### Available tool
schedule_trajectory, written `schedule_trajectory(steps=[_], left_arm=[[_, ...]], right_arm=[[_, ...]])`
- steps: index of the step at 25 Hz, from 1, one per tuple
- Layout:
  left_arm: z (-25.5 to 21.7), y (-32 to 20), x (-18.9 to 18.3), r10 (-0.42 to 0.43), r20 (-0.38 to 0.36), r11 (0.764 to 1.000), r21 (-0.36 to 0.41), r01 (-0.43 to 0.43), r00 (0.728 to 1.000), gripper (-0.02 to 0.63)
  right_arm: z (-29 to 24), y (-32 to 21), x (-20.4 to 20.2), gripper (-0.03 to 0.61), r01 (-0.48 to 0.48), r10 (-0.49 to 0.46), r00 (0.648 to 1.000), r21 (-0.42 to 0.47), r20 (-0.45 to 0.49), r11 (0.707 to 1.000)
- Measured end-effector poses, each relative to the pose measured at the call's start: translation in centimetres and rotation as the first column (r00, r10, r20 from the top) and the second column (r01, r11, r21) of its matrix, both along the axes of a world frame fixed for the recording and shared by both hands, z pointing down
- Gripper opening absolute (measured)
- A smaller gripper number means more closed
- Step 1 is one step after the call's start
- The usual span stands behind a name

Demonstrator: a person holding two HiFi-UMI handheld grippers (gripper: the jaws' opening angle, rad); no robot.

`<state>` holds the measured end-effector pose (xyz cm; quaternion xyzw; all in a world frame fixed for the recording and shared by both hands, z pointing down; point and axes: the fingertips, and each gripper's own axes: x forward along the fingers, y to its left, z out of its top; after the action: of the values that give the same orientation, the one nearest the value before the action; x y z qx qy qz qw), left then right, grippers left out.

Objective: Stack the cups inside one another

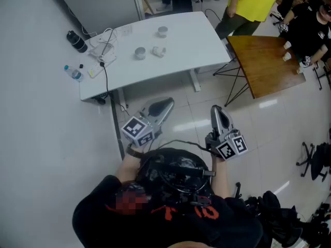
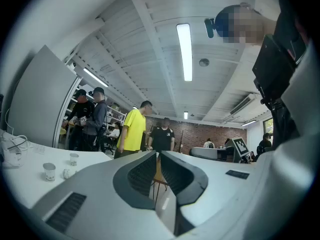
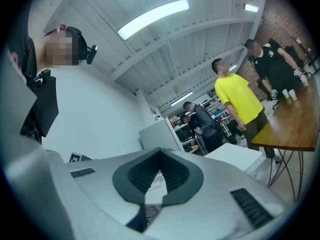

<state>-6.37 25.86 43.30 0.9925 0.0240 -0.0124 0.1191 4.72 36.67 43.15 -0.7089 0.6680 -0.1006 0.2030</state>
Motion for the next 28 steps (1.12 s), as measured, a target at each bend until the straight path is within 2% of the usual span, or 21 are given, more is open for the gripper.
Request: schedule_trajectory(steps=[4, 18, 24, 28], left_arm=[[-0.5, -1.7, -0.6, -0.006, -0.011, 1.0, 0.01, 0.007, 1.0, 0.023], [0.3, -8.0, -3.3, -0.019, -0.025, 1.0, -0.006, 0.019, 0.999, 0.023], [-0.1, -10.2, -2.6, -0.029, -0.035, 1.0, -0.004, 0.029, 0.999, 0.023], [-0.8, -11.9, -2.3, -0.096, -0.054, 0.994, 0.048, 0.098, 0.994, 0.003]], right_arm=[[-0.3, -1.9, -0.8, 0.005, 0.012, -0.012, 1.0, -0.005, -0.026, 1.0], [-0.3, -7.0, -3.6, 0.005, -0.01, 0.01, 1.0, 0.002, -0.023, 1.0], [-0.6, -9.1, -2.9, 0.005, -0.01, 0.01, 0.999, 0.002, -0.034, 1.0], [-0.9, -10.6, -1.2, 0.005, -0.014, 0.016, 0.999, 0.032, -0.046, 0.999]])
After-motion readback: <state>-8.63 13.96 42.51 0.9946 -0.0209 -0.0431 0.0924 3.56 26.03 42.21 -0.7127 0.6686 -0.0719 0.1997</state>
